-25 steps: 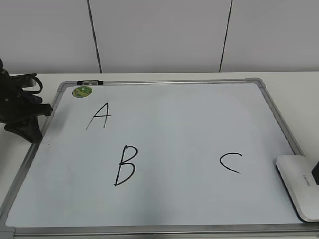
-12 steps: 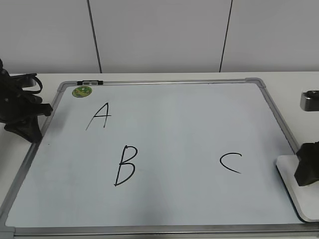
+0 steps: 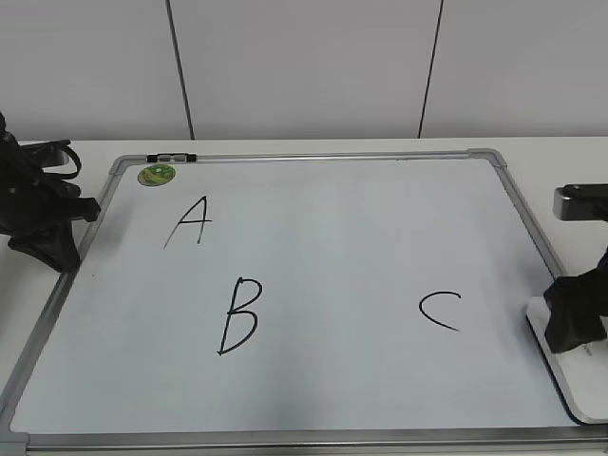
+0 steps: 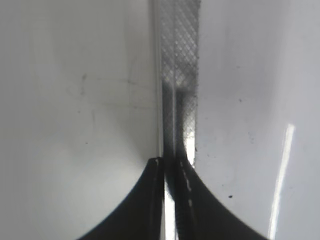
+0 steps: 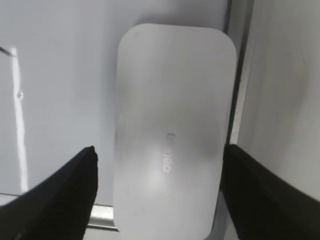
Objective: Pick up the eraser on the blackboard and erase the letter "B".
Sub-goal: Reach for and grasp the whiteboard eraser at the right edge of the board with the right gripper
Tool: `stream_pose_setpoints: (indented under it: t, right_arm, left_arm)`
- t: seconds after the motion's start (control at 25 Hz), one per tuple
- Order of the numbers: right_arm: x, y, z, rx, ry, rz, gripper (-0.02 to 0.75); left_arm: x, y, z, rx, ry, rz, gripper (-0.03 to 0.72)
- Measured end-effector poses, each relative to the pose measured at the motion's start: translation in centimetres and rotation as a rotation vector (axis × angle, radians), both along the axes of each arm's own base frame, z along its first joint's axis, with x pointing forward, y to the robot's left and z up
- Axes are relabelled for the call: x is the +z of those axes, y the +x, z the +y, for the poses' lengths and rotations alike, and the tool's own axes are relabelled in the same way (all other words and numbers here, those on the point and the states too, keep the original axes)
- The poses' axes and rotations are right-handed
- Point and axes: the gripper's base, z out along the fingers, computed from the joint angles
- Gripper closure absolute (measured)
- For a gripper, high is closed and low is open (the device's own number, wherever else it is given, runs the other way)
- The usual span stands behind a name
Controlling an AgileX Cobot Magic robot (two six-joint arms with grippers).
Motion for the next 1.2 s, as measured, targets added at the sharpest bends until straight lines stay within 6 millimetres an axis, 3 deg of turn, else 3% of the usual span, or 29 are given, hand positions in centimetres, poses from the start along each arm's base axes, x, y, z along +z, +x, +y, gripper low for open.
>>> stream_pose_setpoints:
  t: [0.52, 0.96, 1.2]
  right_arm:
    - [-2.6, 1.0, 0.0, -0.017, -0.009, 0.064, 0.146]
    - [-3.3, 1.1, 0.0, -0.022, -0.010, 0.080, 0.147]
    - [-3.6, 1.1, 0.0, -0.023, -0.011, 0.093, 0.190]
  left_arm:
    - [0.0, 0.0, 0.0, 0.000, 0.000, 0.001, 0.678]
    - [0.0, 0.0, 0.0, 0.000, 0.000, 0.001, 0.678]
    - [0.0, 0.0, 0.0, 0.000, 0.000, 0.001, 0.678]
